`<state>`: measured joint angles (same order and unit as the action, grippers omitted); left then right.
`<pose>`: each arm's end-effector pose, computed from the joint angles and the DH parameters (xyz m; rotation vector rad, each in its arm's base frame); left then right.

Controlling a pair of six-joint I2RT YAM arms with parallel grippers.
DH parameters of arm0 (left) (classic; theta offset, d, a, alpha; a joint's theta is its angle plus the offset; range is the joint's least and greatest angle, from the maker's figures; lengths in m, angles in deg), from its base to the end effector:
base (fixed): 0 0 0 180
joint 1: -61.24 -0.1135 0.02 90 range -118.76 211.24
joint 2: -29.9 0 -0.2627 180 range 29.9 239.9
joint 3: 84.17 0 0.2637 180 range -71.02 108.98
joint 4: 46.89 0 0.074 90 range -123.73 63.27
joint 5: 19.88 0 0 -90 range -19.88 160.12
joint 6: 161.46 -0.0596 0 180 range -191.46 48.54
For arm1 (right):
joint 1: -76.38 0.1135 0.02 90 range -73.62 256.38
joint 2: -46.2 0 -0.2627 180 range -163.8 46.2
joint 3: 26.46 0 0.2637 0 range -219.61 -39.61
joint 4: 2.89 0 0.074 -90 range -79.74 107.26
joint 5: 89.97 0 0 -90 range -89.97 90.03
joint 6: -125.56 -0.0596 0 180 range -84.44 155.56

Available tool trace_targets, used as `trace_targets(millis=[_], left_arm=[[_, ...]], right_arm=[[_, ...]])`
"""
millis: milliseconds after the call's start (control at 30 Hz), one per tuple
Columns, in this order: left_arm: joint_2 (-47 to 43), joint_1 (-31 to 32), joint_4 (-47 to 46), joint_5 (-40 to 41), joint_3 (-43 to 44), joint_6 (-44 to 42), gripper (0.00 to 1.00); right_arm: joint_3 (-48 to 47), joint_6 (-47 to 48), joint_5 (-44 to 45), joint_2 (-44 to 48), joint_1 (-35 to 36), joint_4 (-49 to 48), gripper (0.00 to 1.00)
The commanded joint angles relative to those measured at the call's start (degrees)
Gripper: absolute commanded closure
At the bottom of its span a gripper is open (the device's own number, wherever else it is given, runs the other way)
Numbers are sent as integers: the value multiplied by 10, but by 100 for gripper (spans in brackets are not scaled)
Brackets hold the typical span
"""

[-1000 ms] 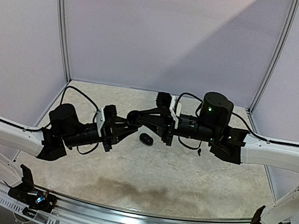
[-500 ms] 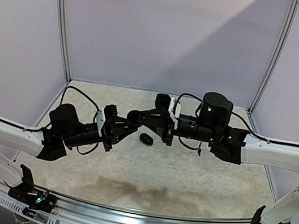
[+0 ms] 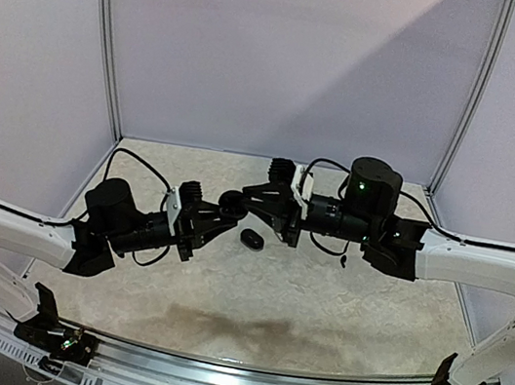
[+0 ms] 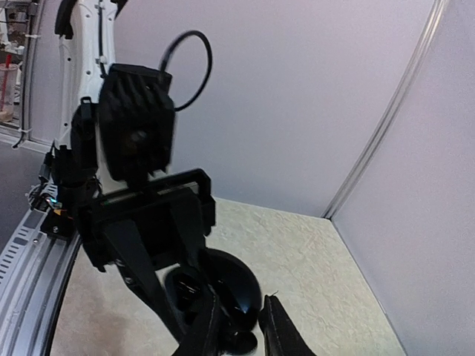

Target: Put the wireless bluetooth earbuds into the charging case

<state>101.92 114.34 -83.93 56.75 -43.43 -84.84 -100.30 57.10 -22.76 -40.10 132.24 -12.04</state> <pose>0.1665 -0.2447 0.2397 0.9872 1.1507 -0.7306 0.1994 0.3351 0.3113 -1.2784 1.0930 0.7783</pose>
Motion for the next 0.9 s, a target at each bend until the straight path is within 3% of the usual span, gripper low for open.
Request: trace_targets(millis=[0,433,867], left_arm=[[-2,17,-39,-38,10,-2,100],[0,17,-33,-26,17,17,100],[-7,10,20,35,21,64,100]], right_arm=[[-4,0,53,-14,-21,36,80],[-12,1,14,-8,-21,38,93],[-14,4,20,55,-22,97,96]])
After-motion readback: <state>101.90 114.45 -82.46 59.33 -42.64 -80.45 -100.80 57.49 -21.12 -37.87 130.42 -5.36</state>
